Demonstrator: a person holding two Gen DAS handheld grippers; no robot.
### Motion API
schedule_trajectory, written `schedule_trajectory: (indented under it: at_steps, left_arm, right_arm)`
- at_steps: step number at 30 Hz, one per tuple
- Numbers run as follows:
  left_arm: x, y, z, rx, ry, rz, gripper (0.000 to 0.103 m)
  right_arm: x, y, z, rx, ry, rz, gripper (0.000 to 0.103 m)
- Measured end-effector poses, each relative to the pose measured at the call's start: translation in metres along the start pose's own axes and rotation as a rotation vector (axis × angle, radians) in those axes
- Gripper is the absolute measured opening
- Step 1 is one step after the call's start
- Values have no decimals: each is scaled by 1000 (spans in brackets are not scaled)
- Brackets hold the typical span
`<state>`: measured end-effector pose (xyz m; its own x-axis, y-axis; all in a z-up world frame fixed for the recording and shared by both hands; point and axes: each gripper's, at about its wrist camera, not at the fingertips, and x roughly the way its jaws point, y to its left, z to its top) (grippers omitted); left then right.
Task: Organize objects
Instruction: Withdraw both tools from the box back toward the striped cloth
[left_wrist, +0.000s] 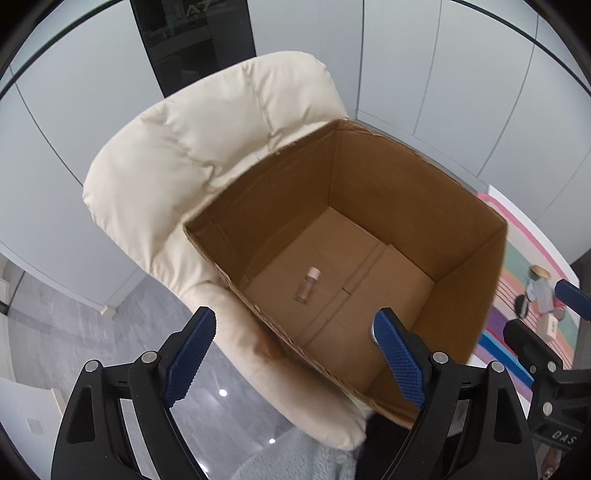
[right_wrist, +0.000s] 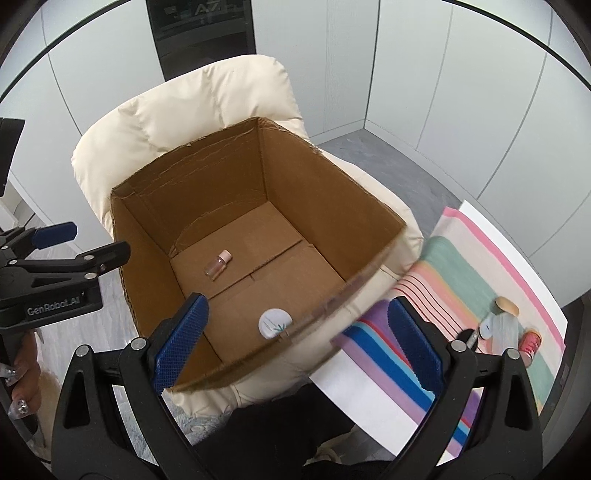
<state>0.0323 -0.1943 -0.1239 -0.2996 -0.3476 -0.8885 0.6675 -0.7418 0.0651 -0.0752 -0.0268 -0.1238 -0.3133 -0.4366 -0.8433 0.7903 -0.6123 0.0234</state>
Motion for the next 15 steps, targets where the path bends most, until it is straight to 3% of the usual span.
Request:
schedule_trajectory:
  at_steps: [8, 15]
  left_arm:
    - [-31, -9, -30, 64, -36, -19, 89]
    - [-43, -25, -59, 116, -7, -84, 89]
  right_arm:
    - [-31, -16, -30, 72, 7, -12, 99]
    - [-59, -21, -69, 120, 10, 3, 99]
